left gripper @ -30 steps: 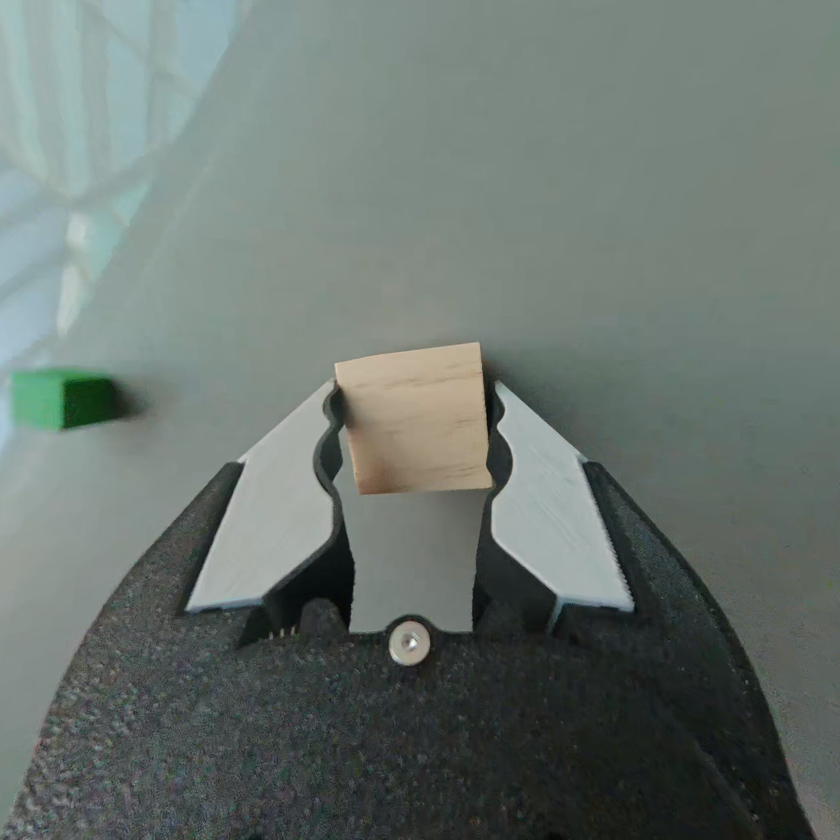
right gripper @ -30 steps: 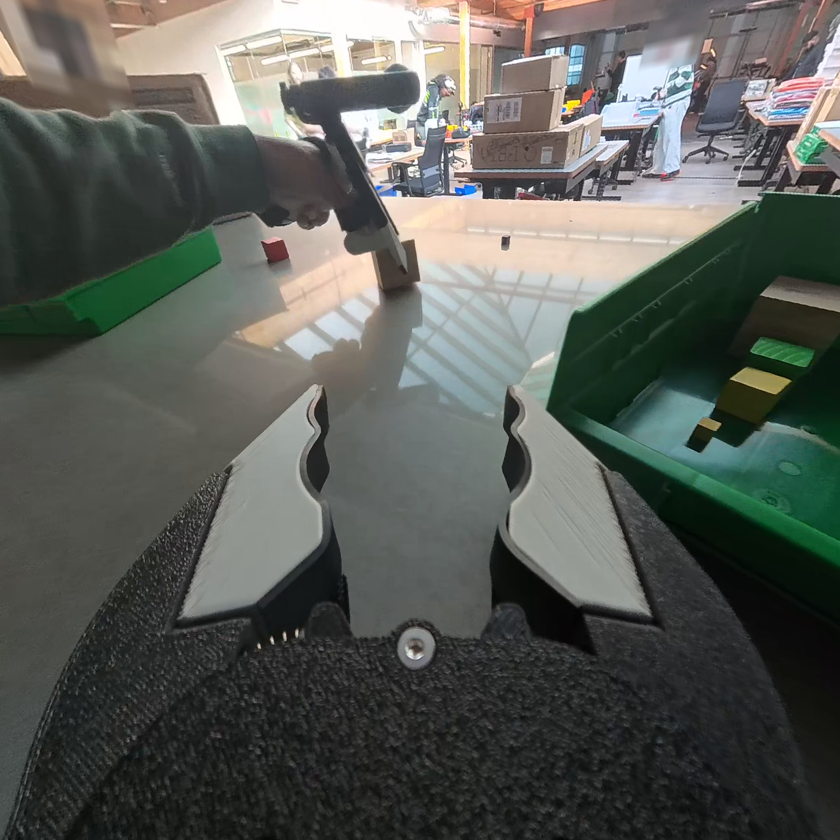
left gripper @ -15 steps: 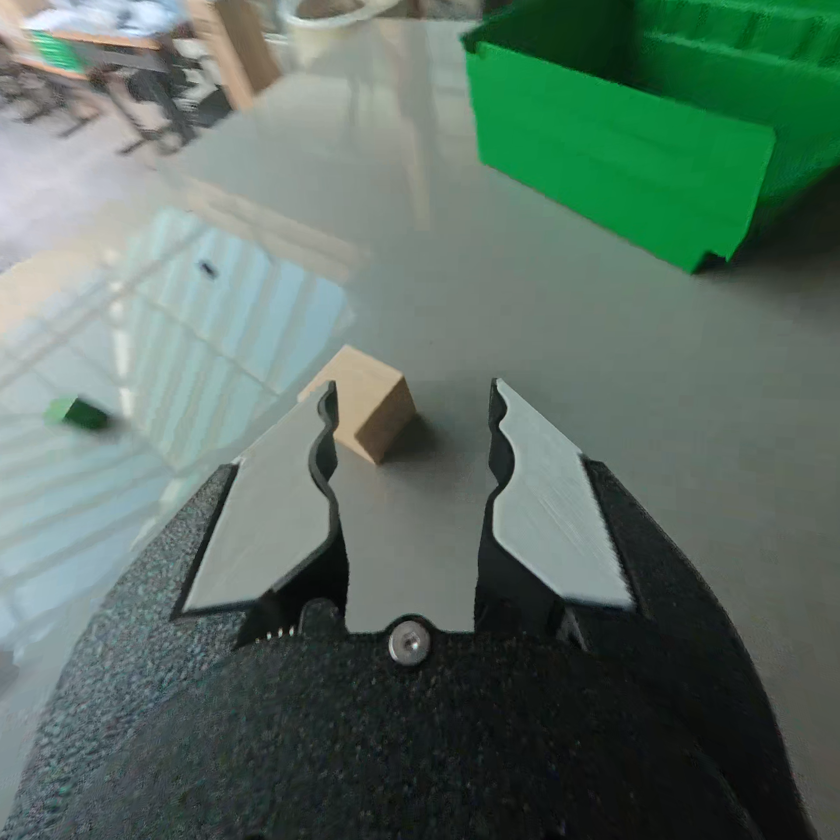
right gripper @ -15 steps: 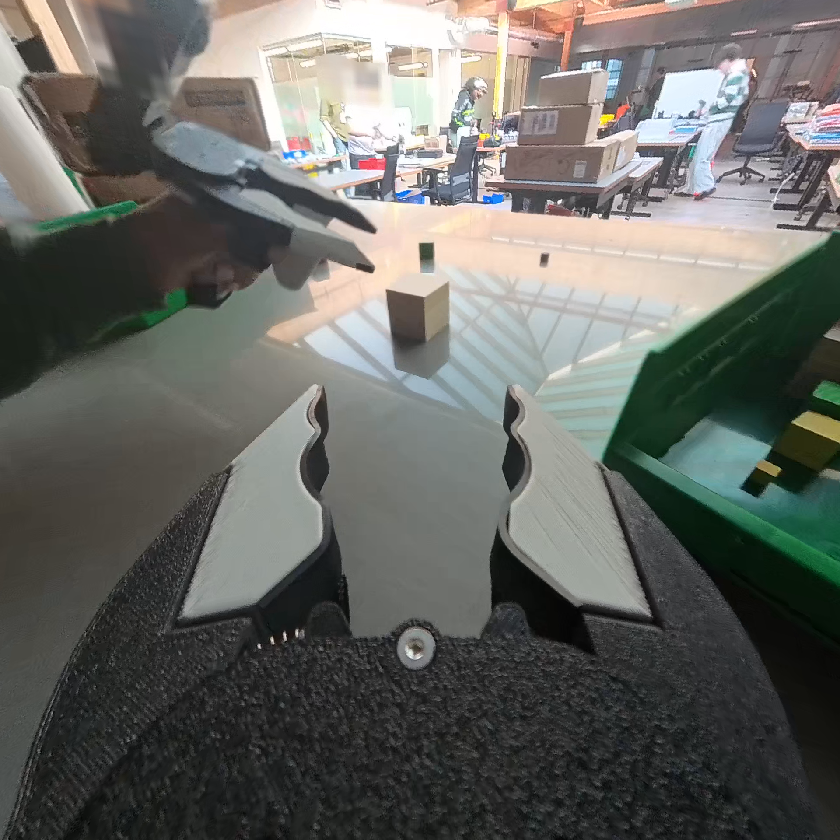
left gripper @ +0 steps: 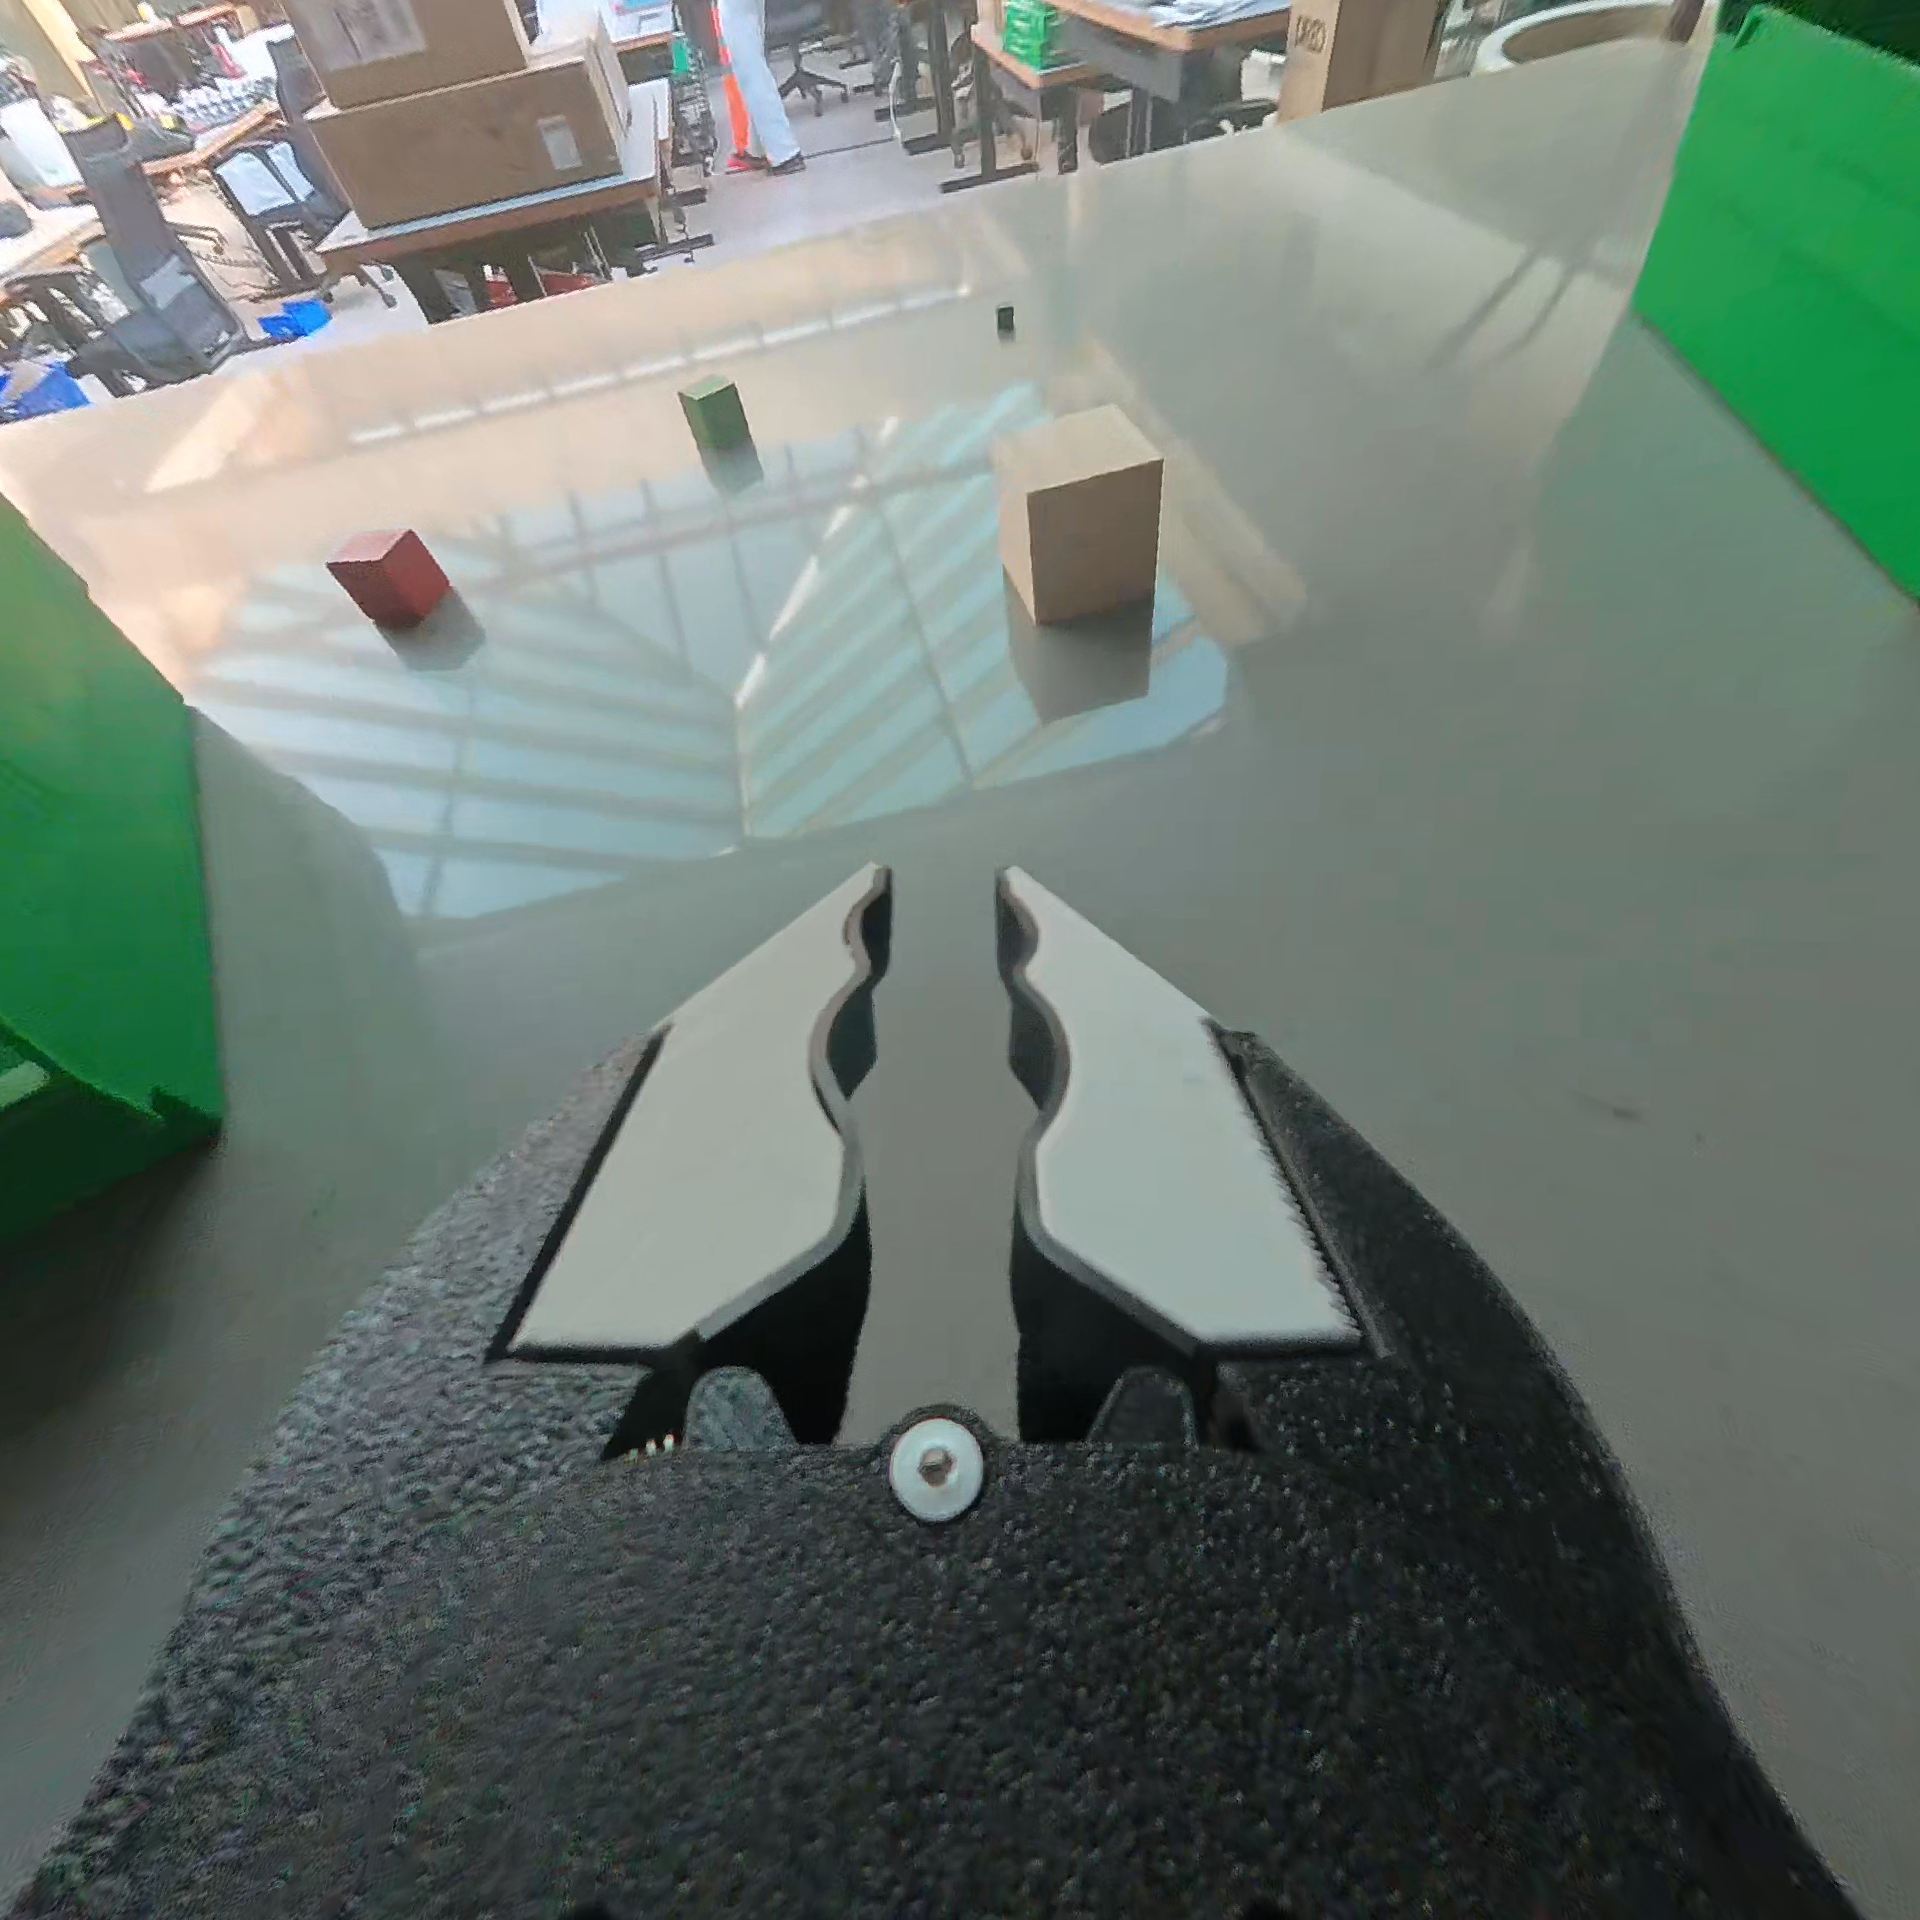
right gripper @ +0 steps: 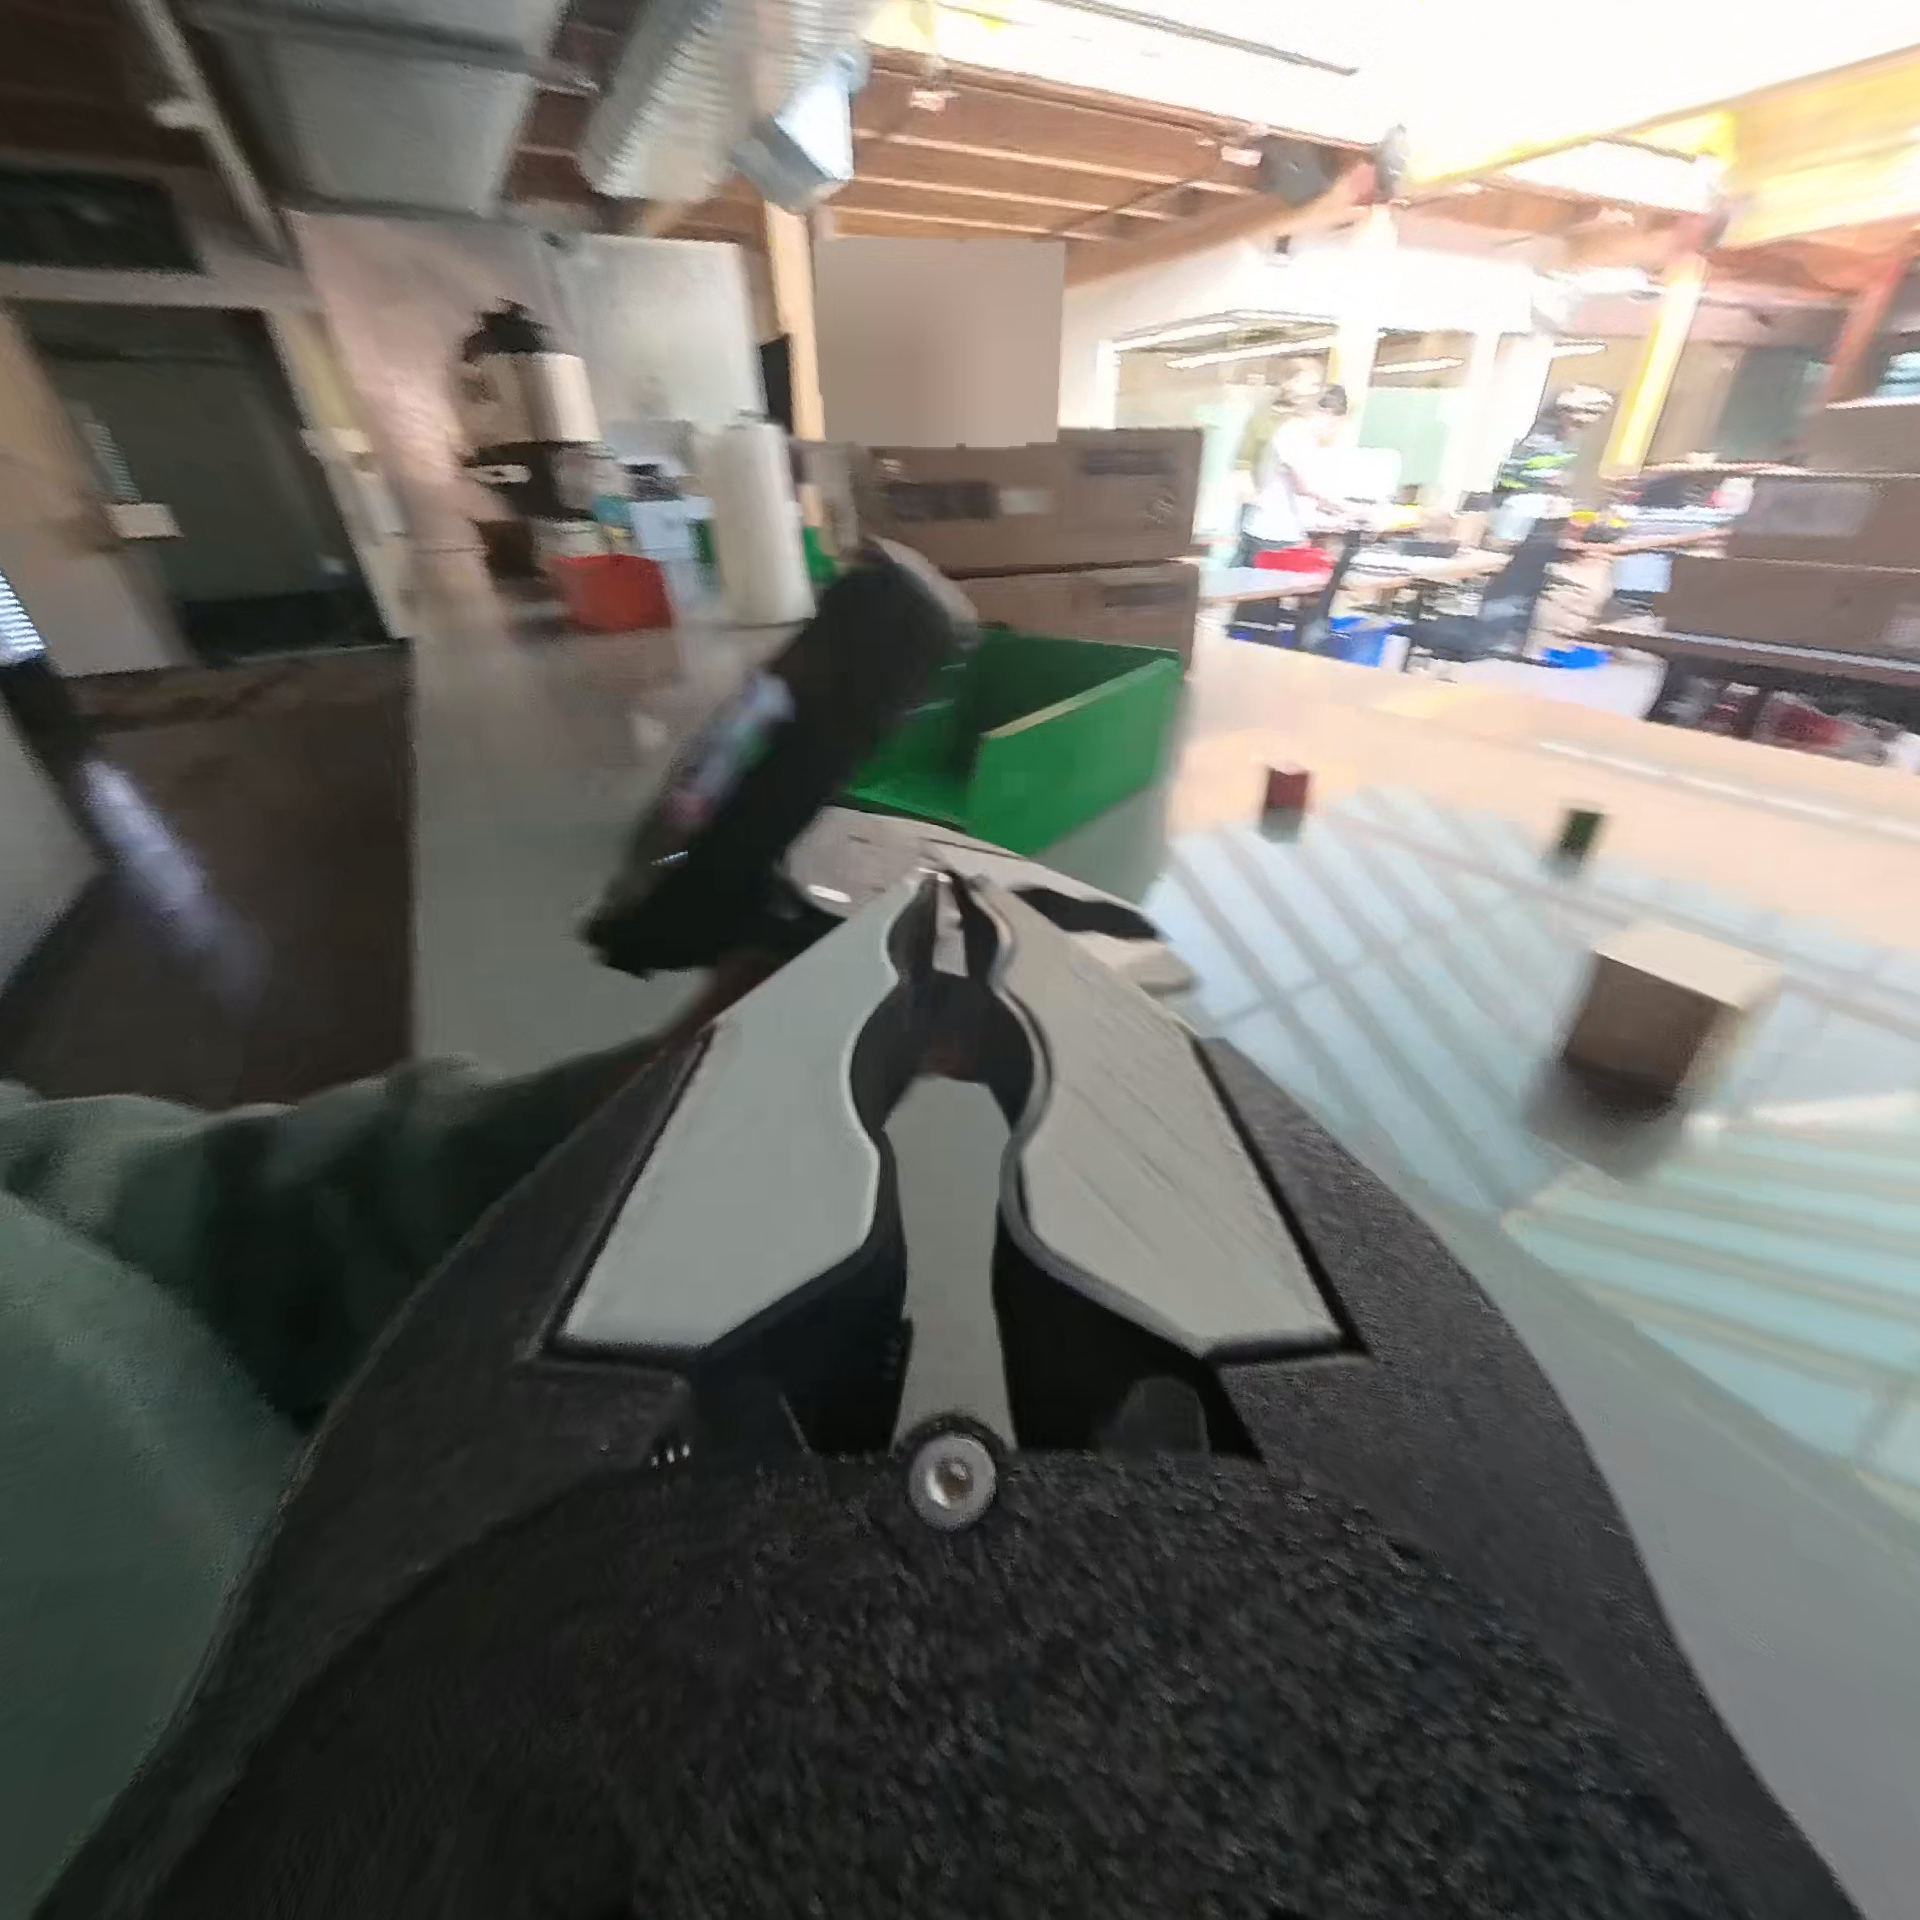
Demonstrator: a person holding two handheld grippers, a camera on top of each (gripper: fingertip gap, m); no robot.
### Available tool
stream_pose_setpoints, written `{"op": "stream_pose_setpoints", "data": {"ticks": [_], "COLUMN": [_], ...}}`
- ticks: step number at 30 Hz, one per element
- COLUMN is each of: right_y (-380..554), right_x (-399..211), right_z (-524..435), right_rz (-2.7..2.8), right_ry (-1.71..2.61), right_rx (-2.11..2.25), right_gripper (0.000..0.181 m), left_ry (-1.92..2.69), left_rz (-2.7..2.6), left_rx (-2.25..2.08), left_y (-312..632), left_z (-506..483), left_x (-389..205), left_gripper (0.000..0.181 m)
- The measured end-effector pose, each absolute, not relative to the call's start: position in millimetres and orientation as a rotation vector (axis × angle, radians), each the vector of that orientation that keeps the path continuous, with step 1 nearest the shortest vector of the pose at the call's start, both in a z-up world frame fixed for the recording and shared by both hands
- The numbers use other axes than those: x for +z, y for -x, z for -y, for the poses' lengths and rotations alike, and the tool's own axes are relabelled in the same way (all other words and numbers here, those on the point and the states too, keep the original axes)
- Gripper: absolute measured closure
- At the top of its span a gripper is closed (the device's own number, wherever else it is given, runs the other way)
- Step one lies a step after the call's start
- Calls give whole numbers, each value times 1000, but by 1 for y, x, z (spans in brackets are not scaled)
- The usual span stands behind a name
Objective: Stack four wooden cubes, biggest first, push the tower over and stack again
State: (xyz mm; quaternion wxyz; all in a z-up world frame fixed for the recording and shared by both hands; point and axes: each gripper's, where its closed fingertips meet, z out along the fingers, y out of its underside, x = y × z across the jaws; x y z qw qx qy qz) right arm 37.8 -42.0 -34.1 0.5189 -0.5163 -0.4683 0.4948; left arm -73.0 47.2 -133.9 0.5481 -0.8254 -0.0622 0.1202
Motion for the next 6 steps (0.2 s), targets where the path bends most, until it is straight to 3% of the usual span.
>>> {"op": "stream_pose_setpoints", "data": {"ticks": [3,6], "right_y": [-19,-7], "right_x": [-24,-28], "right_z": [93,115], "right_rz": [1236,1288], "right_ry": [1177,1176], "right_rx": [1256,1241], "right_gripper": [181,181], "left_ry": [1951,1938], "left_rz": [98,50], "left_rx": [379,464], "left_y": [73,70], "left_z": [-42,-40], "left_x": [-127,-122], "left_gripper": [181,181]}}
